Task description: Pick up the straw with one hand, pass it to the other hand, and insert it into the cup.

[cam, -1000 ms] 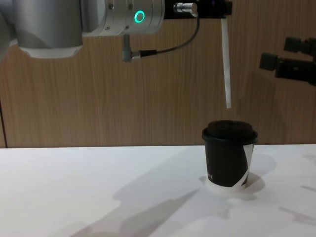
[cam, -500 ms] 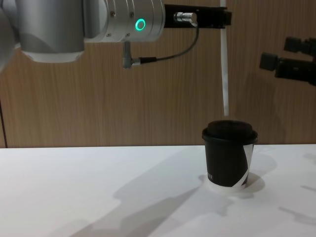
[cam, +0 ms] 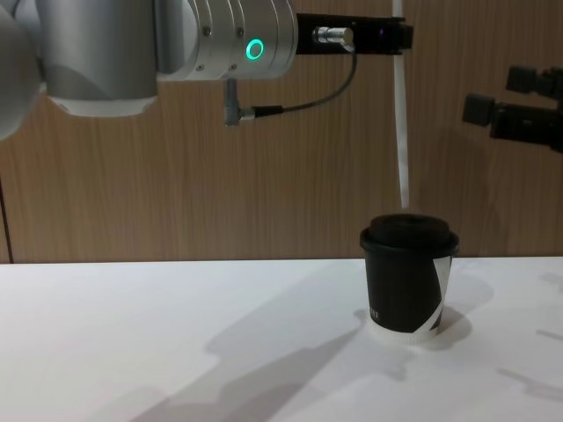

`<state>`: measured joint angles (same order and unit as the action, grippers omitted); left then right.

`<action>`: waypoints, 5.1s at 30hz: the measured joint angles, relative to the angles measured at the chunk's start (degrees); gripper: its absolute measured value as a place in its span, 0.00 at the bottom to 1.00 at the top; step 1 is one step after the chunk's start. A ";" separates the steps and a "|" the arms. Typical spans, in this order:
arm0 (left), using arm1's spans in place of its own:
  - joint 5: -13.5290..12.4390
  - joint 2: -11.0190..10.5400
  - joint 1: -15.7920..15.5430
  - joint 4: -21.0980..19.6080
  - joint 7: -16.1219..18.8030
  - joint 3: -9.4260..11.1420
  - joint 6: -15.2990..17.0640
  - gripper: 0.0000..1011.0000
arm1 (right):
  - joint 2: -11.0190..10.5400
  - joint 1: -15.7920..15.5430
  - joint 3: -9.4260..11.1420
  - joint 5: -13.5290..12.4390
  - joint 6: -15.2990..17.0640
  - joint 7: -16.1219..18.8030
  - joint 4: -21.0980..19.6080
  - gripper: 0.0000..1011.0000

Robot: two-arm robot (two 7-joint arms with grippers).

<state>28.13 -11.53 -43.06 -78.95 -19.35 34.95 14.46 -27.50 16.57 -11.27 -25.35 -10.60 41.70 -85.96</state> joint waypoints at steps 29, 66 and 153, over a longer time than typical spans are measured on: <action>-1.44 1.94 -0.15 0.46 -0.07 -0.45 0.95 0.01 | 0.00 0.00 0.00 0.00 0.00 0.00 0.00 0.99; -3.31 3.69 -0.78 3.17 -0.95 -1.17 1.45 0.01 | 0.00 0.00 0.00 0.00 0.00 0.00 0.00 0.99; -6.89 5.36 -0.74 5.83 -1.98 -1.00 3.28 0.99 | 0.00 0.00 0.00 0.00 0.00 0.00 0.00 0.99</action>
<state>21.24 -6.17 -43.80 -73.12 -21.34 33.94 17.74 -27.51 16.57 -11.27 -25.35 -10.60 41.70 -85.96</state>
